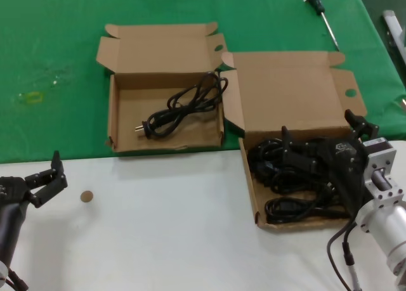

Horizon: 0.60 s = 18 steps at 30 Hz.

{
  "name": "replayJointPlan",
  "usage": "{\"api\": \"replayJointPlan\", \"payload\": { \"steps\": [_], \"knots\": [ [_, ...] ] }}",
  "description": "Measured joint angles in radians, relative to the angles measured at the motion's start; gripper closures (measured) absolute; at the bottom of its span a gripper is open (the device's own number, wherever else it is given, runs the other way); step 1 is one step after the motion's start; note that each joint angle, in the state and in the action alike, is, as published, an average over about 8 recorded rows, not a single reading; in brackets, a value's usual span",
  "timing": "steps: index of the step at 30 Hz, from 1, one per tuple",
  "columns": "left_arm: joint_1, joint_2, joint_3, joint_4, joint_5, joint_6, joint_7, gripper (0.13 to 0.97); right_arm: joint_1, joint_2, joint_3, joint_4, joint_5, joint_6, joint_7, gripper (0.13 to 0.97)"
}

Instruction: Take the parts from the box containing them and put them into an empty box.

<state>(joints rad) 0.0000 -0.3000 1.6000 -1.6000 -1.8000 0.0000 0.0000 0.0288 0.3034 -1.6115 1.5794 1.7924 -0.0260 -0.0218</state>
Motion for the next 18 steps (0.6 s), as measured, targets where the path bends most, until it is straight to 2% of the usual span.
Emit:
{"api": "replayJointPlan", "payload": {
  "steps": [18],
  "knots": [
    [0.0, 0.0, 0.0, 0.0, 0.0, 0.0, 0.0, 0.132, 0.0, 0.0, 0.0, 0.0, 0.0, 0.0, 0.0, 0.129]
  ]
}}
